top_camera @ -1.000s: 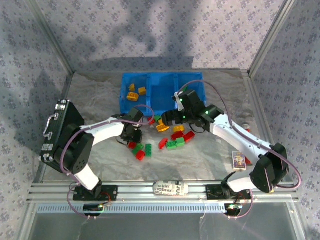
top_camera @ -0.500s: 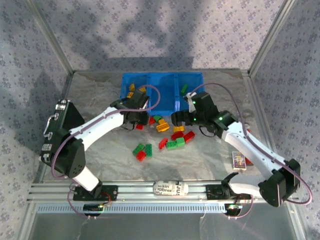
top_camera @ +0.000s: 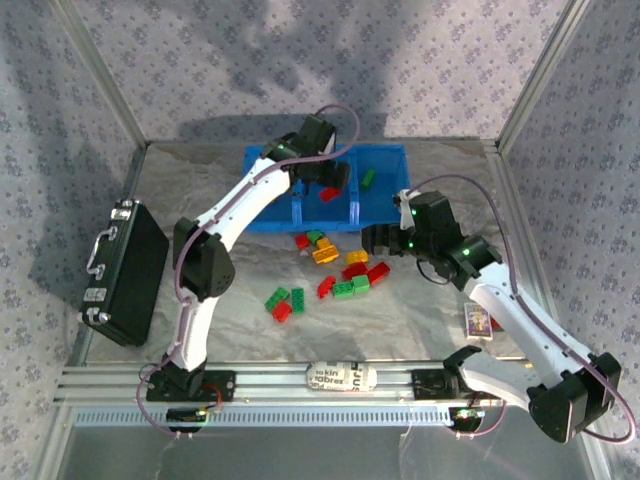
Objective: Sort the legos into containers by color
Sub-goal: Place the lego in the container, then pick up the lego from the bottom-center of the table.
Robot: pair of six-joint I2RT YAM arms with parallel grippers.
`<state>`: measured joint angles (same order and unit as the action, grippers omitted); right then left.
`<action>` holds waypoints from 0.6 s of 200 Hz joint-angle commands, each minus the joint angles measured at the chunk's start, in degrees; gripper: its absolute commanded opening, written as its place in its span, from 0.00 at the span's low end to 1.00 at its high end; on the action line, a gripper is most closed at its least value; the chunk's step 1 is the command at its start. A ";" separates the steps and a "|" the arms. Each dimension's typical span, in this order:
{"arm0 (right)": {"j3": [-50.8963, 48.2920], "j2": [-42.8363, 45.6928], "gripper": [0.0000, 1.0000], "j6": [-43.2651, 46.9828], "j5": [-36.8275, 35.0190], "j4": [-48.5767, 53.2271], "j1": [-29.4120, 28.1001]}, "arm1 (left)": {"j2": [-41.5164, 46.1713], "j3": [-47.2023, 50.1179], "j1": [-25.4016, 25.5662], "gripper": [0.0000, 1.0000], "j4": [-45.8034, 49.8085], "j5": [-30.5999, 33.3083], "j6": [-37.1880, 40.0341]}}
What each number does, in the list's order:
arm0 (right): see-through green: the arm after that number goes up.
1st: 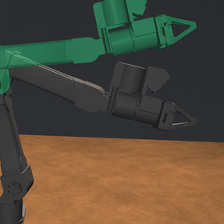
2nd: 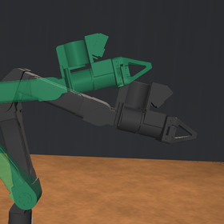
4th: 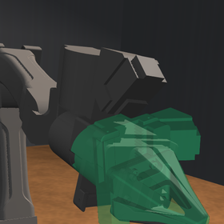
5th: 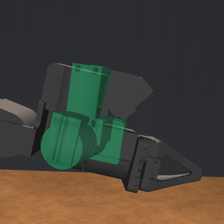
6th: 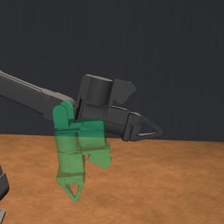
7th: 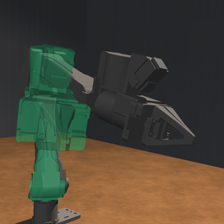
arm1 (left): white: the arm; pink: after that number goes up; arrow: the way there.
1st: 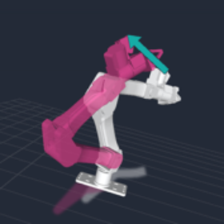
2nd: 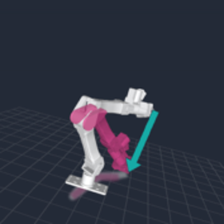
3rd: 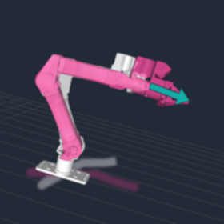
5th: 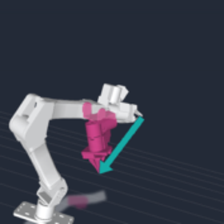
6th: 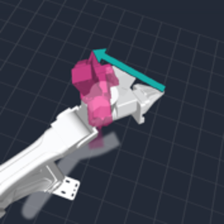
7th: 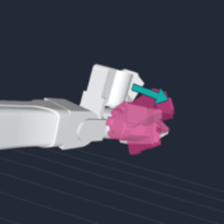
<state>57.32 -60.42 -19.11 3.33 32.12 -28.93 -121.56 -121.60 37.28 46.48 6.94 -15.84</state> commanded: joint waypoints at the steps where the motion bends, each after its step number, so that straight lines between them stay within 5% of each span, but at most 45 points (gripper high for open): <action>1: -2.51 1.79 0.98 -0.88 0.37 1.69 0.94 | 10.18 10.11 1.13 0.93 -1.85 0.19 1.12; 52: -4.68 -0.45 0.97 -0.66 2.94 0.60 1.35 | 27.42 36.87 1.28 0.92 -10.90 -0.27 -2.10; 120: -2.07 -5.67 0.93 -0.50 3.19 1.17 -3.30 | 44.54 60.76 1.22 0.89 -14.16 -0.09 -8.82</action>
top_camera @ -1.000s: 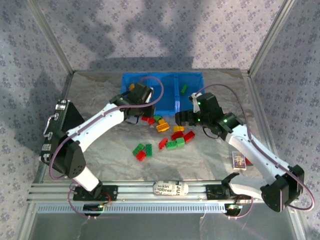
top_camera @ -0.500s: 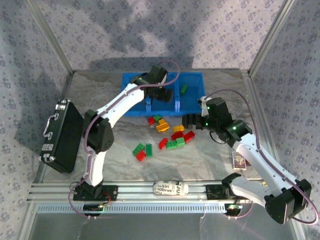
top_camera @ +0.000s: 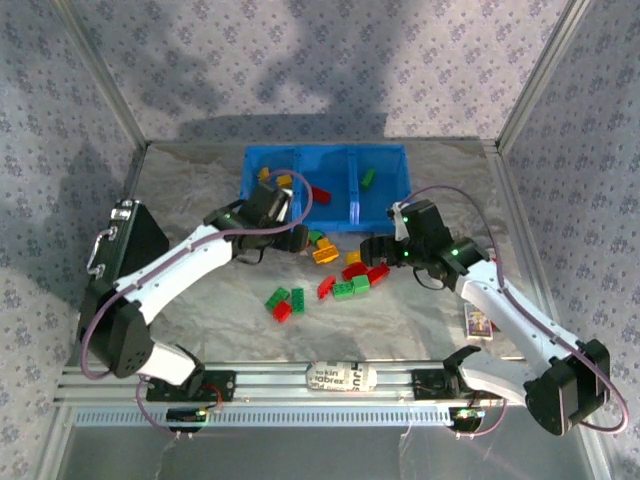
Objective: Sort the legos into containers by color
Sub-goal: Pick up the lego from the bottom-center of the table.
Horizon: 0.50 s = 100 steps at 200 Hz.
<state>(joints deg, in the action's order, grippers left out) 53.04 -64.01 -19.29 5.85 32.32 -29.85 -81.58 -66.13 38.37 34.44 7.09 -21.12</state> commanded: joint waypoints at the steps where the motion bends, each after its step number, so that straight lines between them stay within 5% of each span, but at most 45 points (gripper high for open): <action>1: 2.32 -2.22 0.93 -0.32 0.67 1.03 -2.57 | 4.79 5.56 0.12 0.89 -2.15 -0.28 -3.64; 100: 10.94 -21.07 0.85 -5.38 -4.08 1.87 -17.60 | 22.20 28.40 1.49 0.80 -2.46 -3.24 -15.06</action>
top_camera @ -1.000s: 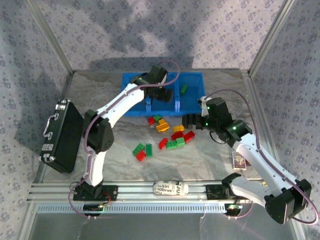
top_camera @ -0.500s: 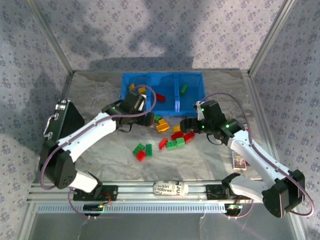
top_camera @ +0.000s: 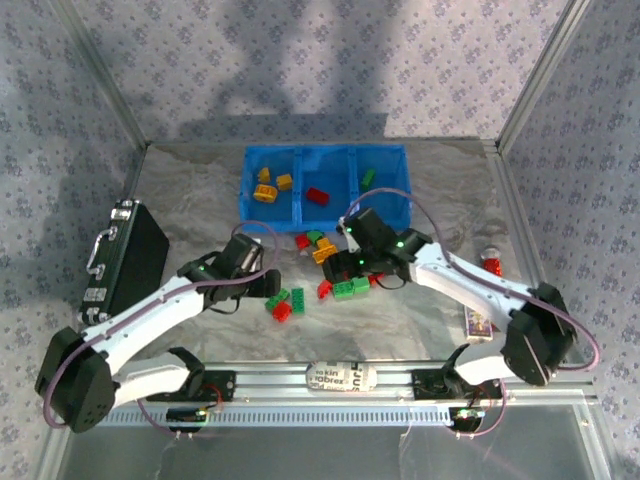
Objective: Sort the legos into containers by color
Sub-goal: Pick up the lego from the bottom-center of the table.
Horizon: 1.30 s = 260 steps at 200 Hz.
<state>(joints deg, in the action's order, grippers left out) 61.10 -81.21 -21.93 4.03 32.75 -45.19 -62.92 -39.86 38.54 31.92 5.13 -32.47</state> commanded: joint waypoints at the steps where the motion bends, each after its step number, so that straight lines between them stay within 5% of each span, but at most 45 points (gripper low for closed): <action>1: 2.97 -3.95 0.85 -2.79 -2.31 1.44 -2.35 | 3.60 2.18 1.38 0.80 0.06 -1.22 -3.77; 80: 9.55 -12.88 0.79 1.42 -0.02 0.09 -9.58 | 13.24 7.90 9.49 0.71 3.86 2.56 -13.35; 123: 11.53 -17.29 0.76 4.66 1.70 -0.20 -14.17 | 31.34 10.54 -0.53 0.66 6.50 -0.65 -17.39; 260: 23.88 -32.02 0.77 7.37 -5.79 6.34 -22.93 | 26.86 3.03 -10.51 0.64 11.38 -3.33 -10.60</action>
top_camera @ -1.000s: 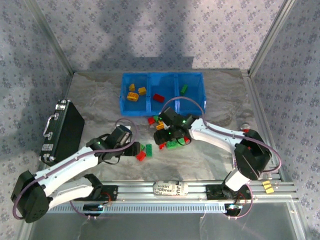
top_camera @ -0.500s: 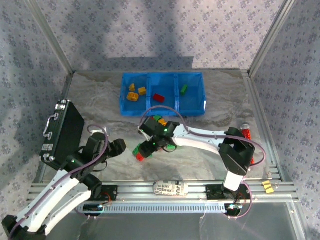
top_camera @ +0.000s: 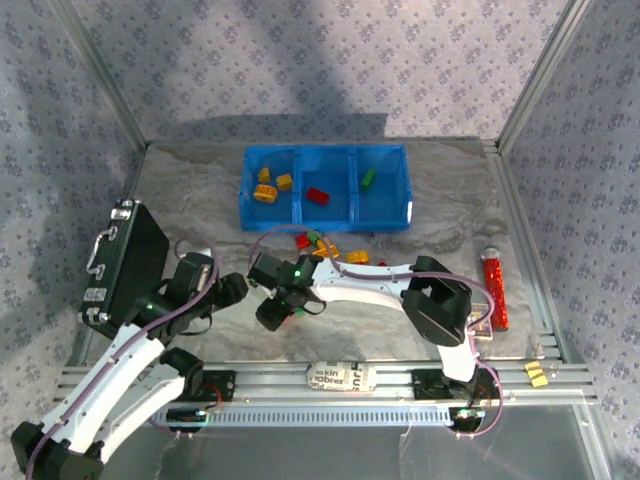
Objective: Sort the legos into containers by color
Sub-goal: Pick up the lego from the bottom-center of the table.
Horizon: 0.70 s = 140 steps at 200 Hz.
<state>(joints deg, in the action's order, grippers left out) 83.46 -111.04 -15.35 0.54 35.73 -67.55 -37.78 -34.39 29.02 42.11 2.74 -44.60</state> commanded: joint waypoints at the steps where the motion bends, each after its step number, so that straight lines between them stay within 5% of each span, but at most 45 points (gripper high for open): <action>1: 1.57 -2.22 0.77 0.78 -2.25 3.42 -0.57 | 1.78 -2.43 -0.98 0.64 1.25 -0.97 1.53; 140: 4.19 -6.33 0.63 -0.02 -5.58 4.92 -2.28 | 3.46 -4.38 -4.25 0.63 3.51 -1.20 2.81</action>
<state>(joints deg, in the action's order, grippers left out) 86.63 -116.05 -15.42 -3.31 38.76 -69.17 -34.94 -37.41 25.15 44.01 2.13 -42.87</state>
